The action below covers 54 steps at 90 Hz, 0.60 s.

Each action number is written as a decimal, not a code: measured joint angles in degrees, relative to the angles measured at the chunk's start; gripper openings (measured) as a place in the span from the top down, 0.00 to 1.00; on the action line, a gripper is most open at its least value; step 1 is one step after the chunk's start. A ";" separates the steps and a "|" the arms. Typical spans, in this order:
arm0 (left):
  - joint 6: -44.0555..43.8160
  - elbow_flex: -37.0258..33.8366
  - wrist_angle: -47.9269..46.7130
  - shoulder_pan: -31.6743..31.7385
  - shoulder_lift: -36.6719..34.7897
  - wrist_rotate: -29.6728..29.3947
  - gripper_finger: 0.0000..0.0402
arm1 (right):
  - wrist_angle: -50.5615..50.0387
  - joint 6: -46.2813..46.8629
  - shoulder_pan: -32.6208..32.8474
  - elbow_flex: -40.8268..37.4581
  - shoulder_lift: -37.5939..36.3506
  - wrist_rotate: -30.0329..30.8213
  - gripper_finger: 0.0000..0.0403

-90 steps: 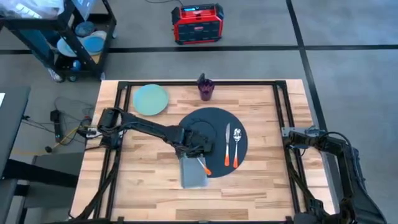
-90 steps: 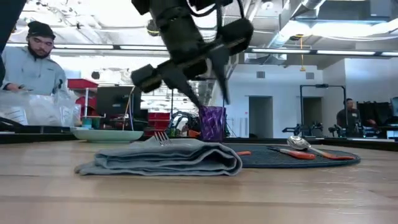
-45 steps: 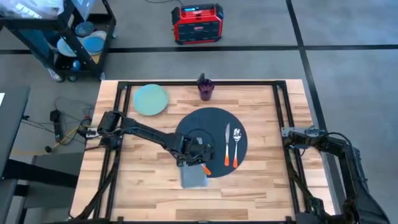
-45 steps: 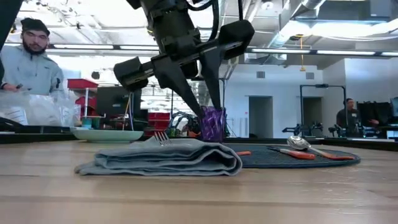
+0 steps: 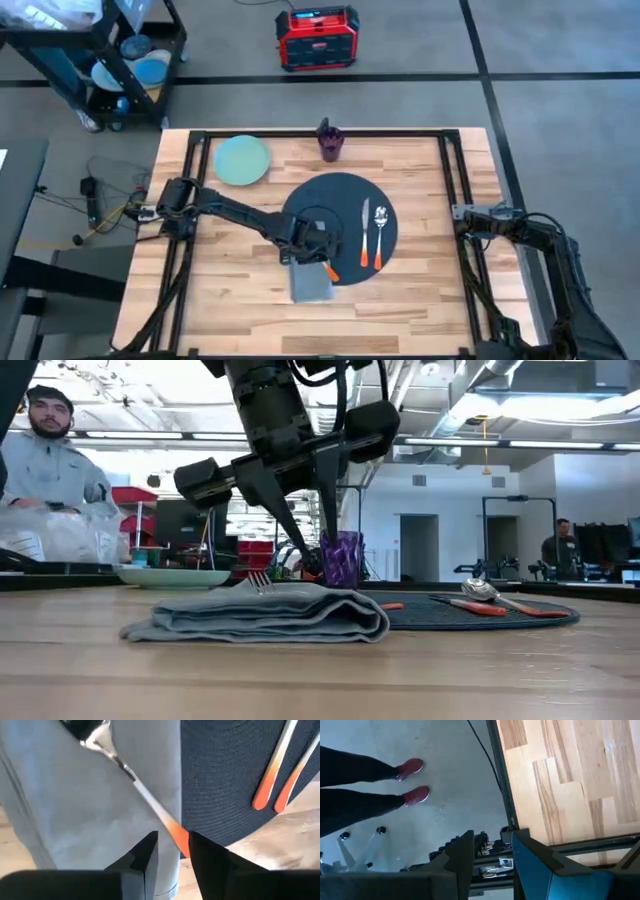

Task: Set table place
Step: Adjust the orange fork on the table napkin

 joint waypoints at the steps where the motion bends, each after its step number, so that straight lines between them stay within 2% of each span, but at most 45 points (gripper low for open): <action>1: 0.10 0.00 -0.24 0.04 0.00 0.08 0.76 | 0.00 -0.03 0.01 0.00 0.00 0.00 0.71; 10: -0.19 -0.02 -3.19 0.55 0.00 0.31 0.75 | 0.02 -0.04 0.03 0.00 0.00 -0.02 0.71; 46: -0.25 -0.55 -1.95 2.36 0.22 0.55 0.75 | 0.17 0.00 0.19 0.00 0.00 -0.12 0.71; 54: -0.40 -0.59 -2.27 2.36 1.06 2.10 0.75 | 0.20 0.09 0.36 0.00 0.00 -0.22 0.71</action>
